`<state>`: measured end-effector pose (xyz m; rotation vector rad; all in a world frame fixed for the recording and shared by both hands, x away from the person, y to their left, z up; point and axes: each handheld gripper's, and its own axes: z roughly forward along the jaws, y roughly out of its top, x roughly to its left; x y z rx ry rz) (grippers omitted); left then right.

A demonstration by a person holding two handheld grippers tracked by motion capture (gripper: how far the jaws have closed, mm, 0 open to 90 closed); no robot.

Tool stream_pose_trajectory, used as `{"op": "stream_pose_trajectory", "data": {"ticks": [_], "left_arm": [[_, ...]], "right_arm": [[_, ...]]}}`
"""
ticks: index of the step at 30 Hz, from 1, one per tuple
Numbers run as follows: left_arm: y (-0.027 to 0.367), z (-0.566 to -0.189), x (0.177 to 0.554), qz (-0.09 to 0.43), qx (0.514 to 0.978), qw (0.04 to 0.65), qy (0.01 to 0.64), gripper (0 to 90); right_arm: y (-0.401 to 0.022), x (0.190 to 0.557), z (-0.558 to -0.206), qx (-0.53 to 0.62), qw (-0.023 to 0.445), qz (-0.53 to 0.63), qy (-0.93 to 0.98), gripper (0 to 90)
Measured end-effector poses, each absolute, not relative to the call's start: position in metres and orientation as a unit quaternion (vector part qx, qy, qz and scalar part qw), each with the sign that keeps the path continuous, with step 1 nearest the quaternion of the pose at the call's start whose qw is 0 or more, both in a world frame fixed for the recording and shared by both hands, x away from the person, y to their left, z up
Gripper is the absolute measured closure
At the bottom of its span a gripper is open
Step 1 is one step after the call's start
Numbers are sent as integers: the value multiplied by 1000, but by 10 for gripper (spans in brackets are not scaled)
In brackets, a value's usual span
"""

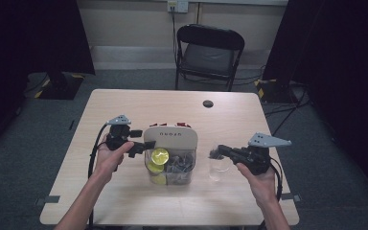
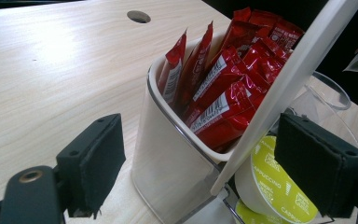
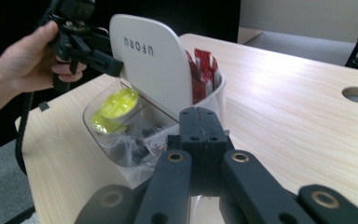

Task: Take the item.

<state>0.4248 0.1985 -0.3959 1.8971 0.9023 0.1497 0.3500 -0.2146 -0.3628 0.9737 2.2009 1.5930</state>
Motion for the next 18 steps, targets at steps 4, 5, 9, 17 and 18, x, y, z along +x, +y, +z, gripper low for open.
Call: {"op": "stream_pose_trajectory", "data": {"ticks": [4, 5, 9, 17, 18], "left_arm": [[198, -396, 425, 61, 782, 496, 373, 157], [198, -396, 425, 61, 782, 496, 373, 157], [198, -396, 425, 62, 783, 494, 373, 157], [198, -397, 425, 62, 783, 494, 374, 157], [198, -397, 425, 62, 783, 494, 374, 157]], "right_arm": [[-219, 350, -369, 342, 128, 541, 758, 900], [-221, 351, -370, 346, 128, 539, 757, 900], [-225, 352, -376, 353, 132, 529, 760, 900], [-225, 356, -388, 363, 126, 513, 768, 900], [-225, 356, -389, 365, 126, 511, 768, 900]]}}
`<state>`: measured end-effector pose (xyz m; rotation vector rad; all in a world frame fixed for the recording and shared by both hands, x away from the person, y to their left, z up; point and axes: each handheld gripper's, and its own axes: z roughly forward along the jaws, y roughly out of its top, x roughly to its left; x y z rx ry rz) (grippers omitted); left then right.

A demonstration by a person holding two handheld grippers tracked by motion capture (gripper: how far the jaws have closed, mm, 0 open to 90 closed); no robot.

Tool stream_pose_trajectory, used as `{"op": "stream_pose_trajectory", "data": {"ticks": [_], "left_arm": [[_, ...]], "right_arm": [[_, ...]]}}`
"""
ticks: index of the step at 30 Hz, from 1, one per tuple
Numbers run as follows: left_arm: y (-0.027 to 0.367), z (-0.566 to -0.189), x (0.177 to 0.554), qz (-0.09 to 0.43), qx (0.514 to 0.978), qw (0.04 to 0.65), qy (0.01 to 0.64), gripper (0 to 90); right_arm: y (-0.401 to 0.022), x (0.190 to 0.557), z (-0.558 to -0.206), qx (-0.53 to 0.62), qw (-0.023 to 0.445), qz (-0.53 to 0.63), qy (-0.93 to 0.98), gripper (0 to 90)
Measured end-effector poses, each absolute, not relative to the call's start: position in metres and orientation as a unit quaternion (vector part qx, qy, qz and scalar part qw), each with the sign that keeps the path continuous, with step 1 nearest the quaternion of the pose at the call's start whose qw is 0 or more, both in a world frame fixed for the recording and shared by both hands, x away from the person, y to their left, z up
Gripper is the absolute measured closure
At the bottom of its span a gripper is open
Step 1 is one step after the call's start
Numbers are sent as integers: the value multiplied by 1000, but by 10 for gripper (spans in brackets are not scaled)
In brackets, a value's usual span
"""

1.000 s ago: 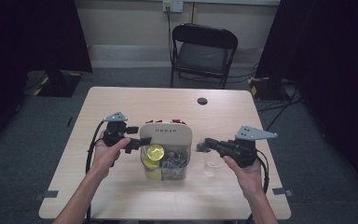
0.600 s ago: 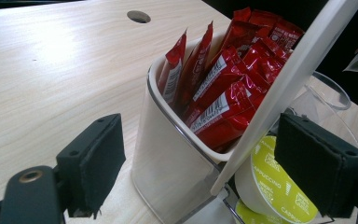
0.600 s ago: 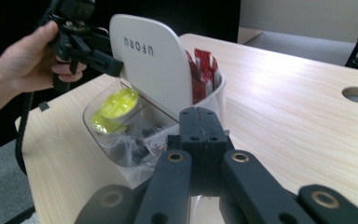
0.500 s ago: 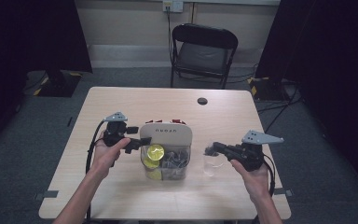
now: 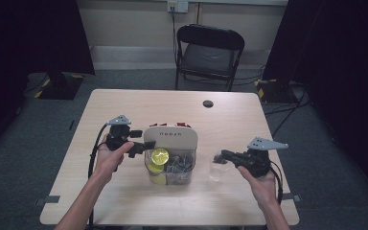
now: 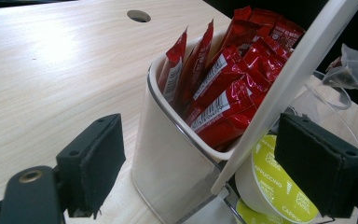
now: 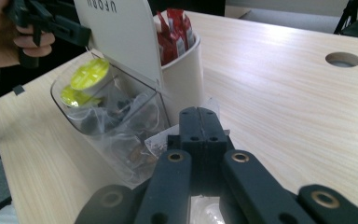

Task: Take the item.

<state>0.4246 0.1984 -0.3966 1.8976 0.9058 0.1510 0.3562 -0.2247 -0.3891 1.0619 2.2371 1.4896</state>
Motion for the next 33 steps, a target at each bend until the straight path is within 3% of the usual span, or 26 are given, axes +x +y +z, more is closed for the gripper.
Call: {"op": "stream_pose_trajectory", "data": {"ticks": [15, 33], "left_arm": [[198, -397, 425, 62, 783, 493, 373, 157], [198, -397, 425, 63, 783, 494, 373, 160]], "right_arm": [[-225, 359, -398, 371, 117, 496, 776, 900], [-230, 356, -396, 382, 125, 502, 766, 808]]}}
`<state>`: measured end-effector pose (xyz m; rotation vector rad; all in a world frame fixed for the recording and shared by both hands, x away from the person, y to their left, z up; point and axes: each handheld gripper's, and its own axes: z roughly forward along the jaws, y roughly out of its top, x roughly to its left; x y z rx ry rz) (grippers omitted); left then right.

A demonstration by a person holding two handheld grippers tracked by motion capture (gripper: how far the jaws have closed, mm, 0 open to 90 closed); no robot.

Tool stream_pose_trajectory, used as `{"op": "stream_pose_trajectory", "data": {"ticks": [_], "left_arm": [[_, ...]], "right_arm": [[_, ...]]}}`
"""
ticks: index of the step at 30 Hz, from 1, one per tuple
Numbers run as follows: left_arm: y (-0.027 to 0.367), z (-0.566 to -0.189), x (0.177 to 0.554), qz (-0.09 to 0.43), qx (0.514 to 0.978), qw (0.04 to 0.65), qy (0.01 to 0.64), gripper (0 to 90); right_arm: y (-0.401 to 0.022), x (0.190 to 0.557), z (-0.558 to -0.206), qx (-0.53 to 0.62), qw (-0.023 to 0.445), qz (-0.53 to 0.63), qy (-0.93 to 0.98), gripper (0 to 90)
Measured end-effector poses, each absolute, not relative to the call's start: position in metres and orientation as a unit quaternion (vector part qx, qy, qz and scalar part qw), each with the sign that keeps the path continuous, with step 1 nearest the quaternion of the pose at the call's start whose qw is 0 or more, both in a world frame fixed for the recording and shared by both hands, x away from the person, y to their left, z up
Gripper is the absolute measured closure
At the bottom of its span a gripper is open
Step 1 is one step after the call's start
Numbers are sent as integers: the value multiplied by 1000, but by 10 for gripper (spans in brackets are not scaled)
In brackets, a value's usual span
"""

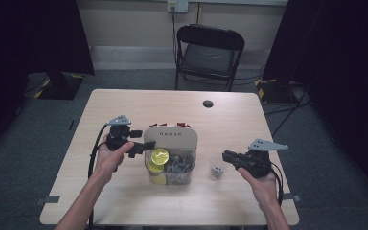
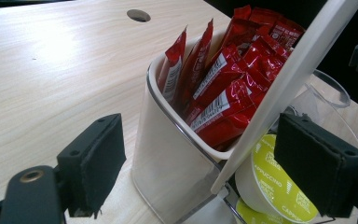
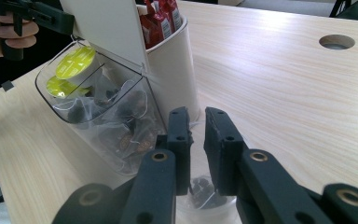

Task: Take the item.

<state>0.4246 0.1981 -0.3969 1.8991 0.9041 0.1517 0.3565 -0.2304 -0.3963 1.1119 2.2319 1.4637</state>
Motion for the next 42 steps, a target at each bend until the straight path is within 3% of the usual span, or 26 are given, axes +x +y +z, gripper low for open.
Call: {"op": "stream_pose_trajectory", "data": {"ticks": [34, 42], "left_arm": [[200, -395, 424, 64, 783, 494, 372, 169], [201, -395, 424, 63, 781, 498, 372, 174]], "right_arm": [[-276, 333, -431, 434, 137, 462, 761, 801], [-276, 338, -456, 451, 153, 416, 775, 678]]}}
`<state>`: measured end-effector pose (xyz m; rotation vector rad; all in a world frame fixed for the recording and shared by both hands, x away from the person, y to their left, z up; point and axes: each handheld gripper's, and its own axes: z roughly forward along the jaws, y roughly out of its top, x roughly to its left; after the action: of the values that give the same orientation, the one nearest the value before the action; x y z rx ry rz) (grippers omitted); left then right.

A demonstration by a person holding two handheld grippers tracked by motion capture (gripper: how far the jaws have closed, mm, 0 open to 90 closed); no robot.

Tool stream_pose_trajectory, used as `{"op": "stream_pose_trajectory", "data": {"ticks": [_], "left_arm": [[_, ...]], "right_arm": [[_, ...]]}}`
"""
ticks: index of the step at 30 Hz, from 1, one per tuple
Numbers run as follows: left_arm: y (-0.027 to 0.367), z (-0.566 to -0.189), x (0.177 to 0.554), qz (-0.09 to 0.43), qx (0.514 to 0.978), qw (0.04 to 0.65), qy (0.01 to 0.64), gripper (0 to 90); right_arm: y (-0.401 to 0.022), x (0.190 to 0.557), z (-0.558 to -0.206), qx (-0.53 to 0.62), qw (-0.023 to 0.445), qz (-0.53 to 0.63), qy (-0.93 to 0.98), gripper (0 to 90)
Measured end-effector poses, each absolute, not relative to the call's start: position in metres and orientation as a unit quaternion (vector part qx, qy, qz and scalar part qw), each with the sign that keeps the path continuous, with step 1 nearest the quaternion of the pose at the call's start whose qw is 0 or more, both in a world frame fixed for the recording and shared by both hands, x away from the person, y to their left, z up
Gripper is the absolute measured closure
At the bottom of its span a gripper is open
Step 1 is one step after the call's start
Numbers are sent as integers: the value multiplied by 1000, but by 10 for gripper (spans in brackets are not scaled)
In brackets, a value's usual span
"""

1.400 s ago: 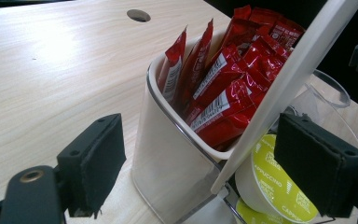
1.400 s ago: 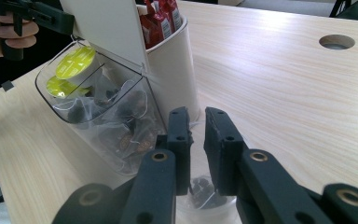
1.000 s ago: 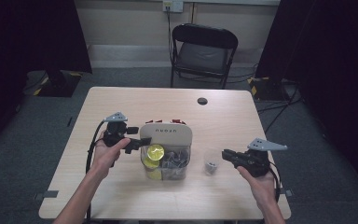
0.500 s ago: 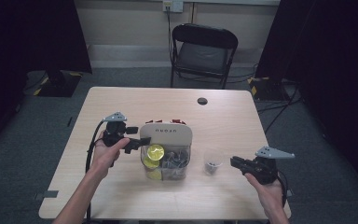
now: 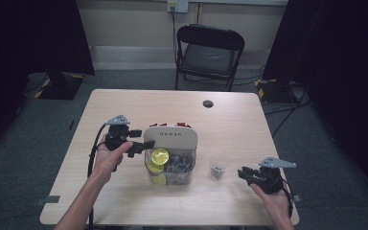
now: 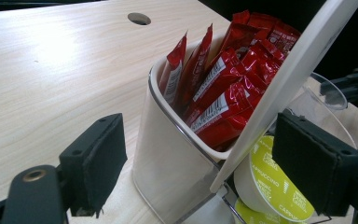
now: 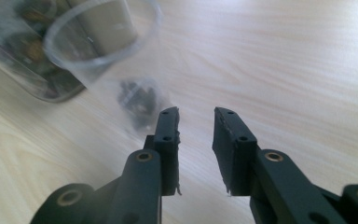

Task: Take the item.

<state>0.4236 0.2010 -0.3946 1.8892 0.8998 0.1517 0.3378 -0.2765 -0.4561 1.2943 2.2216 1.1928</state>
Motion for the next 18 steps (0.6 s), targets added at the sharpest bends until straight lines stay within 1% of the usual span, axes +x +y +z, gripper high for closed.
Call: {"op": "stream_pose_trajectory", "data": {"ticks": [1, 2, 4, 5, 6, 10, 11, 13, 18], "left_arm": [[201, -394, 423, 63, 780, 499, 372, 174], [202, -394, 424, 62, 779, 500, 372, 174], [202, -394, 424, 62, 780, 499, 372, 175], [202, -394, 424, 61, 779, 501, 373, 174], [203, -394, 424, 60, 780, 500, 372, 174], [203, -395, 425, 57, 780, 502, 369, 175], [203, -395, 425, 57, 780, 502, 369, 175], [205, -394, 425, 53, 775, 508, 372, 175], [211, -388, 423, 57, 766, 520, 374, 179]], "right_arm": [[-276, 338, -456, 451, 153, 416, 775, 678], [-277, 340, -462, 458, 157, 407, 775, 633], [-277, 341, -465, 459, 157, 401, 777, 615], [-277, 342, -468, 459, 159, 398, 778, 591], [-277, 343, -473, 468, 162, 388, 777, 525], [-276, 347, -479, 481, 169, 368, 777, 423], [-276, 347, -479, 481, 169, 368, 777, 423], [-276, 349, -483, 486, 175, 358, 778, 358], [-276, 352, -487, 490, 181, 345, 780, 295]]}}
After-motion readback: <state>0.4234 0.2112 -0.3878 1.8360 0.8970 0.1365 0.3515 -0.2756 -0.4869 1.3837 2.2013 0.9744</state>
